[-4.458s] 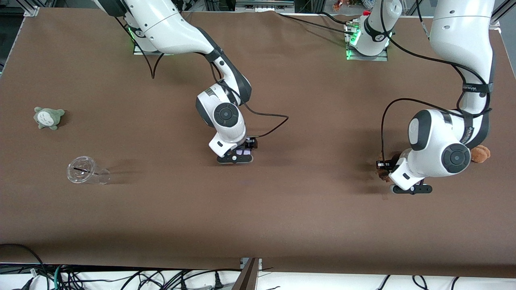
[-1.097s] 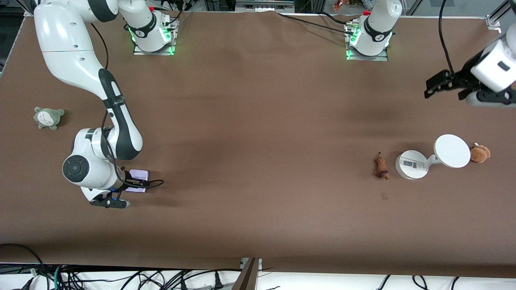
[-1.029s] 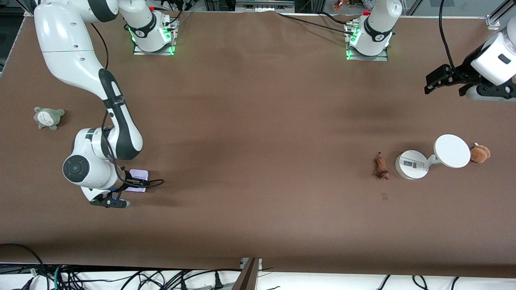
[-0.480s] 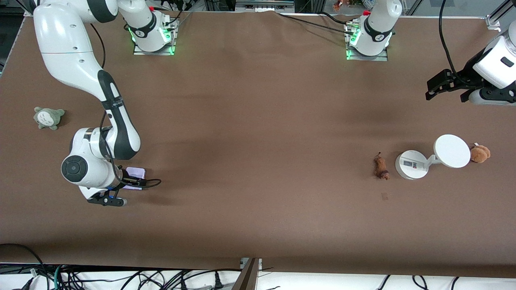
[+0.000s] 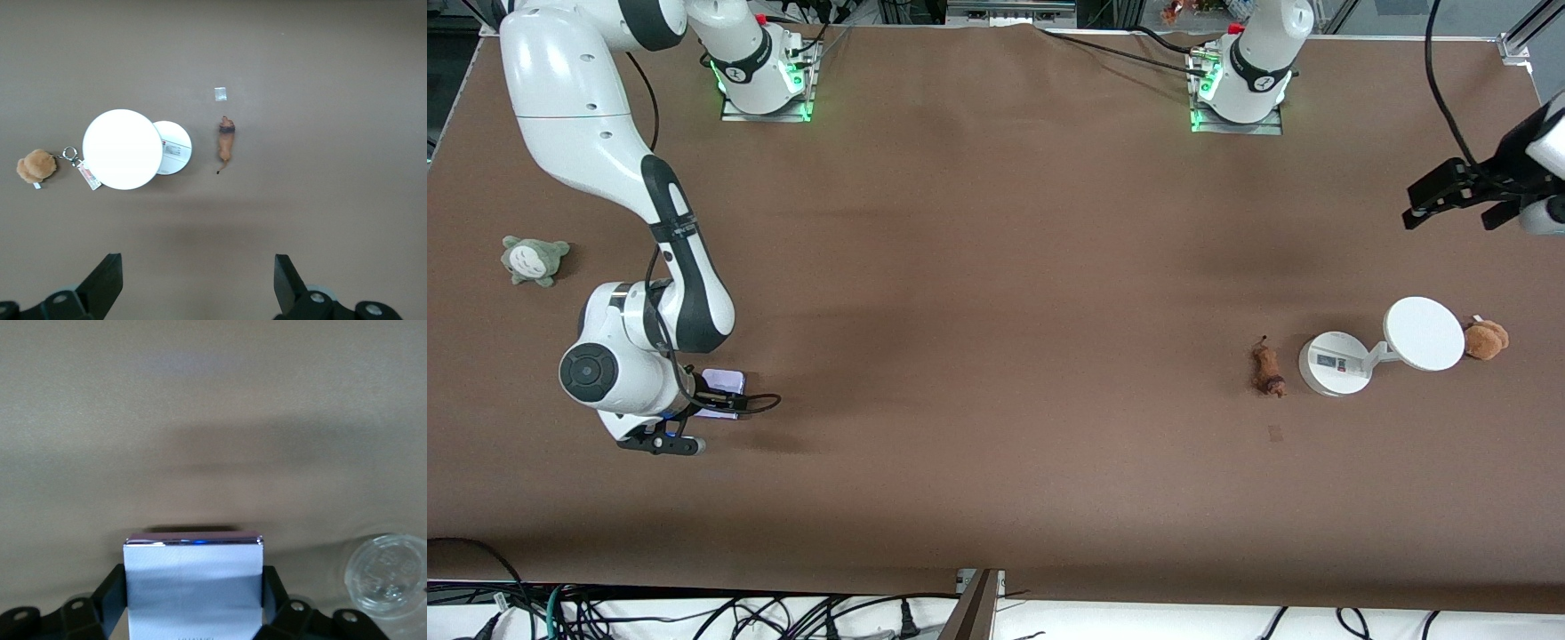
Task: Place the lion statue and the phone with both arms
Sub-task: 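Release the phone beside the glass cup and retract the right gripper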
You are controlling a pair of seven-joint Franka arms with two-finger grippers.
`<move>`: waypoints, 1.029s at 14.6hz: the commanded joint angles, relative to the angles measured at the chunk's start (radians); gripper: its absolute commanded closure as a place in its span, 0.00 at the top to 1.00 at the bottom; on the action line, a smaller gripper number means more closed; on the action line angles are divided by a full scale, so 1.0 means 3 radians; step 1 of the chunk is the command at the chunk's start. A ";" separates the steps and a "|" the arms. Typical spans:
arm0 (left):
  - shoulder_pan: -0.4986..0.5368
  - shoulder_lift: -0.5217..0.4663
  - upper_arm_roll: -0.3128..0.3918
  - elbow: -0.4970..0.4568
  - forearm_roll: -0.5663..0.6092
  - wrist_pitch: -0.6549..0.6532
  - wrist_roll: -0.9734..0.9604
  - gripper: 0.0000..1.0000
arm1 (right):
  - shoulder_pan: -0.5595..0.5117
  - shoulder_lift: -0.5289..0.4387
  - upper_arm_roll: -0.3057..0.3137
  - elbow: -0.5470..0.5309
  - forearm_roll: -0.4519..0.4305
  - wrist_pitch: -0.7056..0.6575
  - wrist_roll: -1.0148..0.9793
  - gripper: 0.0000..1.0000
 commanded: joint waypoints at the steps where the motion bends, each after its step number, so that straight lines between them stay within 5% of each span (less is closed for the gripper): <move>1: 0.0015 0.0125 -0.0018 0.0111 0.0058 -0.0032 -0.0008 1.00 | 0.0010 -0.0076 -0.0013 -0.0023 -0.0026 -0.0019 -0.0103 1.00; 8: -0.0021 0.0135 -0.0070 0.0239 0.0042 -0.0037 -0.0013 1.00 | 0.0035 -0.0454 0.0002 0.0166 -0.0021 -0.0320 -0.0144 1.00; 15: -0.0026 0.0160 -0.0070 0.0229 0.0068 -0.0062 -0.0018 1.00 | 0.0045 -0.1169 0.0028 0.0171 0.0000 -0.1194 -0.0139 1.00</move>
